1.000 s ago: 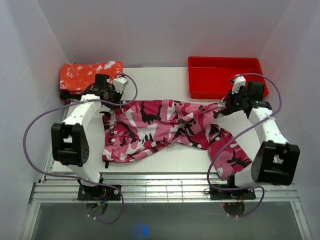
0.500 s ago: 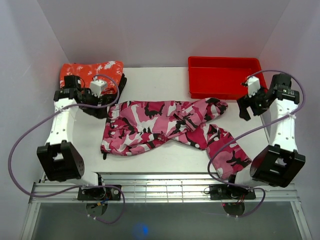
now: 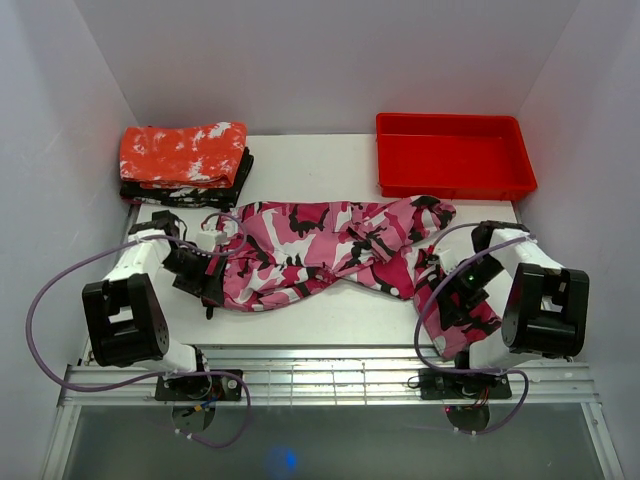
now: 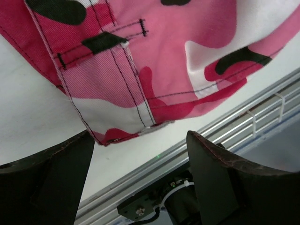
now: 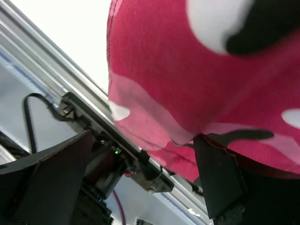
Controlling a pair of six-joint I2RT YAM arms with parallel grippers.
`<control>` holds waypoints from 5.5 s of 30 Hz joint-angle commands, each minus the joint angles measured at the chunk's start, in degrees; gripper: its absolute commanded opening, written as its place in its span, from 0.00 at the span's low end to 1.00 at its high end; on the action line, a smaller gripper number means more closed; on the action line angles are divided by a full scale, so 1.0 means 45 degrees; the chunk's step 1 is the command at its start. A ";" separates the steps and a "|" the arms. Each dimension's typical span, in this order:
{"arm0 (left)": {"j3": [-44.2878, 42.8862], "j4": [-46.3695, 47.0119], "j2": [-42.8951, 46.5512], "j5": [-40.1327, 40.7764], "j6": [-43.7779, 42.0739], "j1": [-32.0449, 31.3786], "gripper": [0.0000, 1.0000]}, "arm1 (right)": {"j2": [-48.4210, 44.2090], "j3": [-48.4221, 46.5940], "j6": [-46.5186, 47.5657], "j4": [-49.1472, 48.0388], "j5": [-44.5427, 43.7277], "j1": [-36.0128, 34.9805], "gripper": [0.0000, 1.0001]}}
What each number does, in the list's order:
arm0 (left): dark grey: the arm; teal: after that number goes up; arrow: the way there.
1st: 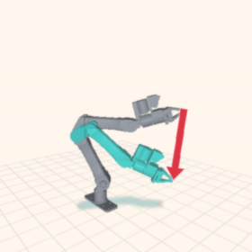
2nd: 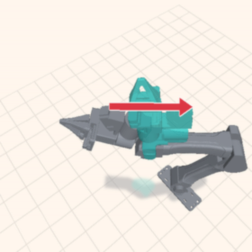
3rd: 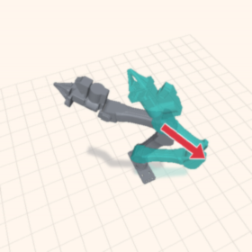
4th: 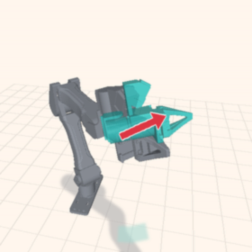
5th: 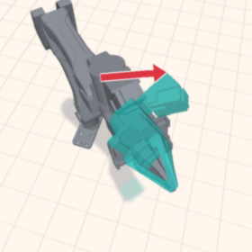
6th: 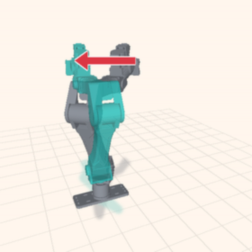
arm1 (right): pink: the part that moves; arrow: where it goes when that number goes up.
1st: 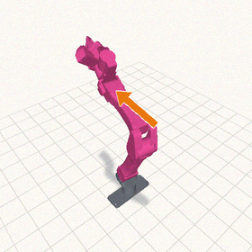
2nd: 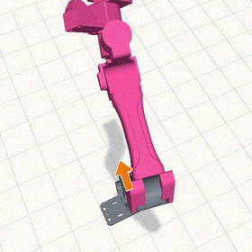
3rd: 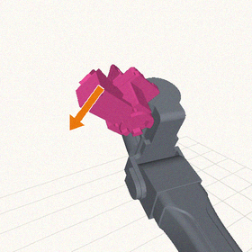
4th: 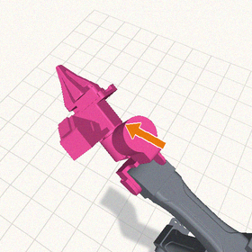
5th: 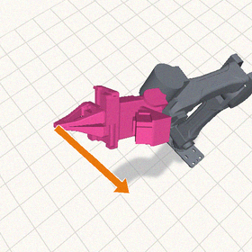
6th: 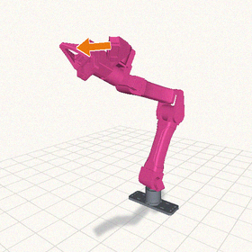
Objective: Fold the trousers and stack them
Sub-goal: Flatten the trousers out
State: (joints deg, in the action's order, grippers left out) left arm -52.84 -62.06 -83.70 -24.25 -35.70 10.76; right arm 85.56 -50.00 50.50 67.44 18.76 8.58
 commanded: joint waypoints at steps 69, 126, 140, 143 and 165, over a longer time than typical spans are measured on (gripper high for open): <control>-0.4041 0.0530 -0.4154 0.1951 -0.2750 0.6534 0.37 | 0.7351 -1.5021 -0.6610 -0.3948 -0.2408 -1.0418 0.80; -0.3941 0.1607 -0.3863 0.1547 -0.2356 0.7549 0.15 | 0.3760 -0.9573 -0.0523 -0.4095 -0.3840 0.3191 0.08; -0.6149 -0.1194 0.0807 -0.5373 -0.4807 0.2852 0.87 | 0.2570 -0.8717 0.4749 -0.0671 -0.0734 0.3250 0.95; -0.6187 0.1071 0.0167 -0.5471 -0.2404 -0.1185 0.86 | 0.2064 -0.6980 0.6251 -0.1252 -0.0731 0.3250 0.91; -1.1770 0.8790 -0.8585 -0.4163 -0.0580 -1.1355 0.85 | 0.3721 -0.5585 0.6571 -0.4266 -0.1282 0.3816 0.10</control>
State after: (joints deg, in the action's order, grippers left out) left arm -101.54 -29.63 -122.30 -41.52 -36.62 -38.15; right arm 102.72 -69.87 80.12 45.50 10.02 25.50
